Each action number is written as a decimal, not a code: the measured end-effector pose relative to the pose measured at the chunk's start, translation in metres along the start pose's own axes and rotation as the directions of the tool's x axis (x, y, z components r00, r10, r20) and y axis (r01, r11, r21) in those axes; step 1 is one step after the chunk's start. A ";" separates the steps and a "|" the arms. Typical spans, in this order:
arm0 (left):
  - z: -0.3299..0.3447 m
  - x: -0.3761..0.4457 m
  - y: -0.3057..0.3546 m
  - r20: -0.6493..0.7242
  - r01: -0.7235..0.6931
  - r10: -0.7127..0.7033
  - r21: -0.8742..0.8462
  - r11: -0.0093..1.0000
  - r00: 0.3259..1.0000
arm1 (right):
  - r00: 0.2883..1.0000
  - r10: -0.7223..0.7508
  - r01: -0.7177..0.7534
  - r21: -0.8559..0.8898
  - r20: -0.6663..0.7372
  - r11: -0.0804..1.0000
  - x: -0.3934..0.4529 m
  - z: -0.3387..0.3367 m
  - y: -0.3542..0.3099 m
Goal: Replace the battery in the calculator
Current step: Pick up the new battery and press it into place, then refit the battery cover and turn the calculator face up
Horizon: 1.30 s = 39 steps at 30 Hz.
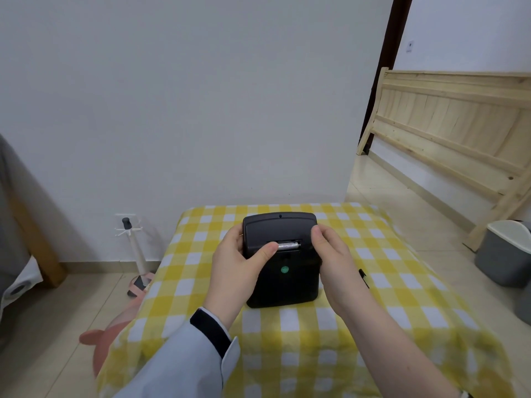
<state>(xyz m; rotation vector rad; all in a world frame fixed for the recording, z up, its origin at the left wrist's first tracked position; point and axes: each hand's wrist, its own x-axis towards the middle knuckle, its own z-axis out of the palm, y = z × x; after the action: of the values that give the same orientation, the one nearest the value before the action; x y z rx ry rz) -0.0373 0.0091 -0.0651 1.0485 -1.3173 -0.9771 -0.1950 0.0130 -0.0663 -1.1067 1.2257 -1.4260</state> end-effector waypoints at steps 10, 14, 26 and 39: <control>0.004 0.000 -0.001 -0.050 -0.013 0.017 0.095 0.995 0.999 | 1.000 0.018 -0.018 0.007 0.002 1.000 -0.001 0.000 -0.002; 0.001 0.002 -0.003 -0.004 0.003 -0.002 0.057 0.998 1.000 | 0.998 0.028 -0.027 -0.009 0.052 1.000 0.001 -0.006 -0.005; -0.002 0.003 -0.008 0.073 0.025 -0.020 -0.072 0.997 0.997 | 0.965 -0.206 0.034 -0.705 -0.160 0.708 -0.008 -0.091 -0.018; -0.001 -0.001 -0.008 0.089 0.036 -0.024 -0.135 0.990 0.996 | 0.993 -0.062 -0.074 -0.955 -0.096 0.286 -0.014 -0.097 0.010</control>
<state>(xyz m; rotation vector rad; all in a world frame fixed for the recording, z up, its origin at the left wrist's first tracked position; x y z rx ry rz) -0.0359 0.0077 -0.0730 0.9321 -1.2891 -1.1307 -0.2875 0.0415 -0.0862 -1.8027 2.3203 -0.5705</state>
